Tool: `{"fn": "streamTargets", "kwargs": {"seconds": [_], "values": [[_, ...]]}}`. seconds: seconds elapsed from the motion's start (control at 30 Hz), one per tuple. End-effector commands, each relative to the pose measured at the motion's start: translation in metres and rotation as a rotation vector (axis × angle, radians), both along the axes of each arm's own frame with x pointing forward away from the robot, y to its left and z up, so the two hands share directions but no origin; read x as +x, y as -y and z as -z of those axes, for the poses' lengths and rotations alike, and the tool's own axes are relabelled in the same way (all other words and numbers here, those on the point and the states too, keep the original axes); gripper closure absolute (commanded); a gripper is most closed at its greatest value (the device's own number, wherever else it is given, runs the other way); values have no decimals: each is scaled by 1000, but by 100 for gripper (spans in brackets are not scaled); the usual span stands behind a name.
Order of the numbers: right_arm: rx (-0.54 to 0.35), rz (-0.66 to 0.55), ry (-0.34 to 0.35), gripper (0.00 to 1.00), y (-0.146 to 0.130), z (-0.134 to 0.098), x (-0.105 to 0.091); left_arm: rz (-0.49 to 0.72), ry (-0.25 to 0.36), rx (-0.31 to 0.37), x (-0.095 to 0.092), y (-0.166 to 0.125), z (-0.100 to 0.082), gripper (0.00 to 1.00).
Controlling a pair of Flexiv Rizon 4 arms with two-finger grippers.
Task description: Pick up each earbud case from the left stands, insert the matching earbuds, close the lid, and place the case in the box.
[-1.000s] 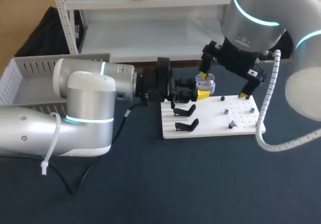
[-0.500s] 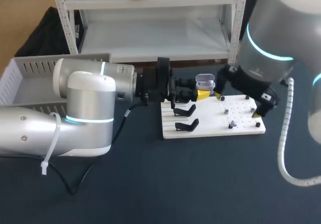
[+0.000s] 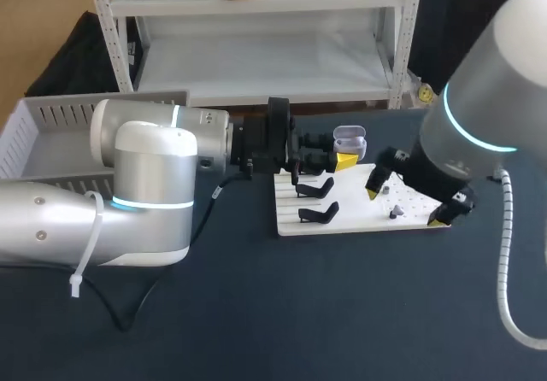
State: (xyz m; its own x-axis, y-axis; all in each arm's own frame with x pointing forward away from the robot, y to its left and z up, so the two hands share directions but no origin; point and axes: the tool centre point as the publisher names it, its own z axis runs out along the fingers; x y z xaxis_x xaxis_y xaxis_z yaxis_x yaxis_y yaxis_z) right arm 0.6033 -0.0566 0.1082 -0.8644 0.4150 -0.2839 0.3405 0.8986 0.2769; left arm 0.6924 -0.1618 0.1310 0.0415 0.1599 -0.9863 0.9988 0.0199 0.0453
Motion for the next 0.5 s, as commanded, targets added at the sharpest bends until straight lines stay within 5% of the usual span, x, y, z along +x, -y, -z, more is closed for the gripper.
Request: {"fn": "streamTargets", "kwargs": {"seconds": [0.03,0.5], "values": [[28,-47,43,0,1,12,5,0,0,1,1,1,0,100],[-8,-98,81,0,1,19,10,0,0,1,1,1,0,100]]}}
